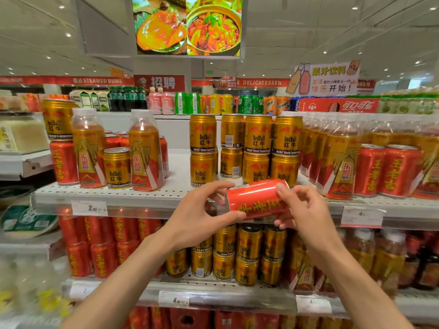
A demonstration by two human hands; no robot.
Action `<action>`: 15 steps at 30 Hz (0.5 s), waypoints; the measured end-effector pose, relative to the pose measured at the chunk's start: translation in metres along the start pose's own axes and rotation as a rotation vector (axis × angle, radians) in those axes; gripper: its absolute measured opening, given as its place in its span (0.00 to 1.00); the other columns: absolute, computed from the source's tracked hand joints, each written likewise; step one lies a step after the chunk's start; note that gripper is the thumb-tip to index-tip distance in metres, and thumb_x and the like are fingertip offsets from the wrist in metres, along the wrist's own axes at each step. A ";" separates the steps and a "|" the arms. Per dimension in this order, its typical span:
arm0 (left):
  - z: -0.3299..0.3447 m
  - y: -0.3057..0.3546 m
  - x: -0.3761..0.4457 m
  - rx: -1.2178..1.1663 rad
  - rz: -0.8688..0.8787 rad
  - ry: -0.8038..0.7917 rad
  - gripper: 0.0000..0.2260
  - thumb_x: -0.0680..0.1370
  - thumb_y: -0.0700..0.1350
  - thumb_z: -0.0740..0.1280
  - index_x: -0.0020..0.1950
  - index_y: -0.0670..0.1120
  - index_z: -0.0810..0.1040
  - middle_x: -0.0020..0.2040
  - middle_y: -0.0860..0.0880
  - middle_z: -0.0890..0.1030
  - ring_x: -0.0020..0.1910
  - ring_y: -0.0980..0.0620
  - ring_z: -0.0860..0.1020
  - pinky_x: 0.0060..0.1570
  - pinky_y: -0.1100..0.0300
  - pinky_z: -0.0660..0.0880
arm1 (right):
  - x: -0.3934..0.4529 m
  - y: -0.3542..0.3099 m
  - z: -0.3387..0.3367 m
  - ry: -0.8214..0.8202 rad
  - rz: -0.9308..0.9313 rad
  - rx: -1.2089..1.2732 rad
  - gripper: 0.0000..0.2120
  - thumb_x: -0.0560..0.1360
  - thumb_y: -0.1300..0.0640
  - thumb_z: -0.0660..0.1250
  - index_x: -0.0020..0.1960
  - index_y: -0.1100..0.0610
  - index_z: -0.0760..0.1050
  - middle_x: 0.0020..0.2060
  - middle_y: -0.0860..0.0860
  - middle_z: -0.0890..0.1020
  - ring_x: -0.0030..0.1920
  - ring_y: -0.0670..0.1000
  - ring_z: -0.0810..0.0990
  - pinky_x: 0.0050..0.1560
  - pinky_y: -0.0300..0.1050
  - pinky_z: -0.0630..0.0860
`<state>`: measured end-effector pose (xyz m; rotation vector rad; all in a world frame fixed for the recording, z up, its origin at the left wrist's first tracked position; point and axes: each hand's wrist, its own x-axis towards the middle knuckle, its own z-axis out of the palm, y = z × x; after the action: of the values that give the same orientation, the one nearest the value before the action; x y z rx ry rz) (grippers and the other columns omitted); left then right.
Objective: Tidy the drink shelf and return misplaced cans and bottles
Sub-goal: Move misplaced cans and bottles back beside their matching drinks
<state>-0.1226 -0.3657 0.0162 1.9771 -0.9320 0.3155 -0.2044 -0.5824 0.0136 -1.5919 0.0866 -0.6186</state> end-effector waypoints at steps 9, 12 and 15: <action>-0.037 -0.014 -0.011 -0.016 0.024 0.016 0.24 0.72 0.56 0.77 0.66 0.61 0.75 0.55 0.63 0.77 0.54 0.65 0.76 0.47 0.75 0.75 | -0.007 -0.013 0.037 -0.071 -0.024 -0.040 0.26 0.70 0.36 0.68 0.63 0.48 0.74 0.53 0.57 0.82 0.35 0.53 0.84 0.38 0.45 0.79; -0.062 -0.029 -0.017 -0.009 0.035 0.031 0.25 0.71 0.57 0.77 0.67 0.59 0.75 0.56 0.63 0.77 0.52 0.64 0.78 0.46 0.74 0.76 | -0.012 -0.020 0.067 -0.066 -0.046 -0.057 0.23 0.72 0.38 0.68 0.63 0.49 0.74 0.53 0.57 0.81 0.35 0.53 0.84 0.39 0.46 0.81; -0.091 -0.047 -0.024 -0.021 0.064 0.071 0.26 0.71 0.57 0.77 0.67 0.58 0.76 0.55 0.60 0.79 0.49 0.61 0.78 0.45 0.72 0.76 | -0.018 -0.028 0.104 -0.067 -0.076 -0.087 0.24 0.72 0.39 0.70 0.63 0.47 0.72 0.55 0.54 0.81 0.36 0.50 0.84 0.39 0.43 0.82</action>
<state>-0.0932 -0.2652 0.0245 1.9074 -0.9502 0.4081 -0.1829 -0.4776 0.0352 -1.7055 0.0027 -0.6268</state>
